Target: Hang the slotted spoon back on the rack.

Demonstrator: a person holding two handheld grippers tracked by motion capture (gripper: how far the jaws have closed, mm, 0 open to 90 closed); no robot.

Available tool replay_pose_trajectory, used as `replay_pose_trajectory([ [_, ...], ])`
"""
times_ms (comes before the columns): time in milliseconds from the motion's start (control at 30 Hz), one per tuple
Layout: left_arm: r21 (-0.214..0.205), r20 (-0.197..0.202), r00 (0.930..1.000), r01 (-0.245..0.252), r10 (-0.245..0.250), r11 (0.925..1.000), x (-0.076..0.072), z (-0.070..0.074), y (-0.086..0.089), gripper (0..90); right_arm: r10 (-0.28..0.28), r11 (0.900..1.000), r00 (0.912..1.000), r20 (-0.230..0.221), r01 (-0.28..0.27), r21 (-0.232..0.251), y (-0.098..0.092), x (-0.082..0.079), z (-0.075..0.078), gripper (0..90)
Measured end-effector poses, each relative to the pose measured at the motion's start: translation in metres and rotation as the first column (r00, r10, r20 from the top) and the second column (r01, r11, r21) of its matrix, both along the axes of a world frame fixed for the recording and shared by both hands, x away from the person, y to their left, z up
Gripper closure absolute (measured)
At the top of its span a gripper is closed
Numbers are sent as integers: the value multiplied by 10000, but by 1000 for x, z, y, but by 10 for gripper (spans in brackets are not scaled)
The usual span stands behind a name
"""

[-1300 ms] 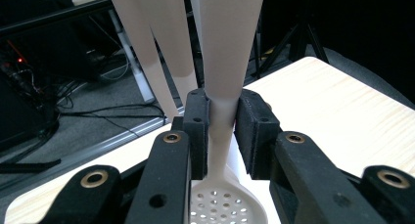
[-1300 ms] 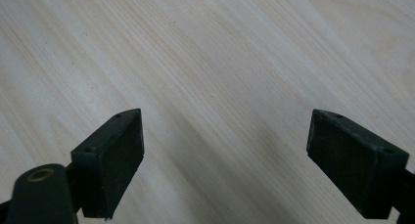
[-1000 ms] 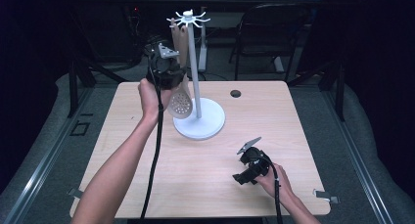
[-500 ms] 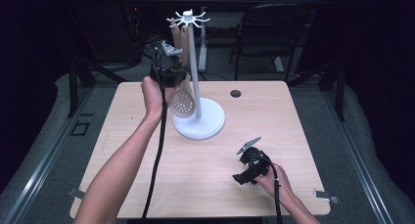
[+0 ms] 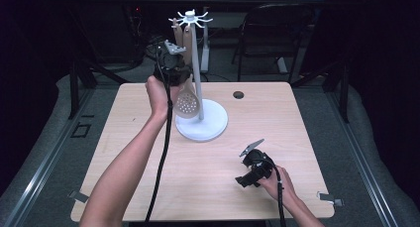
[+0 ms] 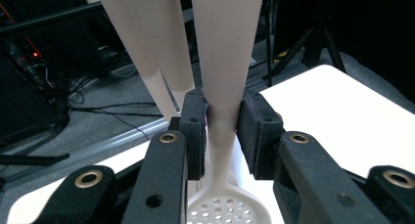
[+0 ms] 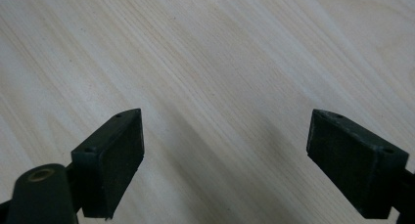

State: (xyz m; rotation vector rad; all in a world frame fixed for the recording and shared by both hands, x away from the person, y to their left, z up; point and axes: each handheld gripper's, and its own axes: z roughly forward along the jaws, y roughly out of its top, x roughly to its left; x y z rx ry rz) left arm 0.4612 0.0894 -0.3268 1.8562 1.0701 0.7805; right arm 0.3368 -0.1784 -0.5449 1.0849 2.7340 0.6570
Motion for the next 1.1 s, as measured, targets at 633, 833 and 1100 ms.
replay_pose_trajectory([
  [633, -22, 6, 10000, 49, -49, 10000, 0, 1, -2, 637, 67, 10000, 10000, 16, -67, 33, -1, 0, 1, 136],
  [833, 193, -151, 9997, 172, -169, 9997, -7, 3, 1, 486, 61, 9991, 9998, 211, -53, -411, -2, 0, 5, 135],
  [1100, 524, -279, 9985, 485, -471, 9974, -19, 0, 10, 309, -52, 10000, 9996, 293, 49, 83, -3, 0, 5, 135],
])
